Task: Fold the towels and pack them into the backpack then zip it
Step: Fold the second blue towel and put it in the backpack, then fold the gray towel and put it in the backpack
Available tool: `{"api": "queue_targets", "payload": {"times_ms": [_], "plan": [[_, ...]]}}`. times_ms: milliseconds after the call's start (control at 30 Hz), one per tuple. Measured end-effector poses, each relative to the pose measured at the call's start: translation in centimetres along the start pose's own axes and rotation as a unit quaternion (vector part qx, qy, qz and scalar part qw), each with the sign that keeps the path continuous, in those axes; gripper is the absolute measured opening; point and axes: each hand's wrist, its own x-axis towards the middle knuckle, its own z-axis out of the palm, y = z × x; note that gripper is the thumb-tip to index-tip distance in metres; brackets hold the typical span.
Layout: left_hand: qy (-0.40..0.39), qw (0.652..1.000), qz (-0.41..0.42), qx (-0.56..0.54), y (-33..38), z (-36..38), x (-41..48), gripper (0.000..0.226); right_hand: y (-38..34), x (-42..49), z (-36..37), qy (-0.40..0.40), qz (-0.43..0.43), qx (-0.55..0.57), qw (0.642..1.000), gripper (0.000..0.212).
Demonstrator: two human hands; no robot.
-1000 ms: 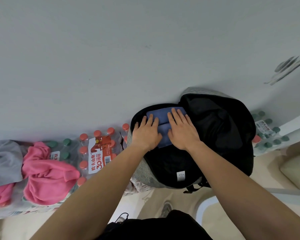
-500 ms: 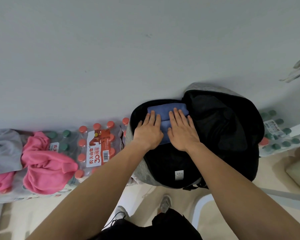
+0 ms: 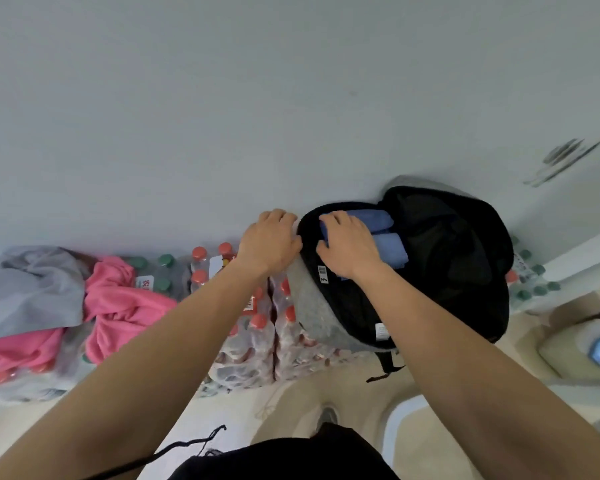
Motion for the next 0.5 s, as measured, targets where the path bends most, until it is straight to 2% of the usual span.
{"api": "queue_targets", "payload": {"times_ms": [233,400,500], "plan": [[0.002,0.998,-0.064,-0.008,-12.9,-4.7,-7.8,0.047,-14.7,0.0,1.4,-0.004,-0.031,0.010,0.999,0.049],[-0.002,0.994,-0.112,-0.006,-22.2,-6.0,-14.2,0.041,-24.4,0.0,4.6,-0.059,-0.069,0.003,0.996,0.047],[-0.018,0.994,-0.111,0.013,-26.1,-6.3,-17.5,0.040,-28.4,-0.3,6.3,-0.098,-0.082,0.004,0.992,0.047]]}}
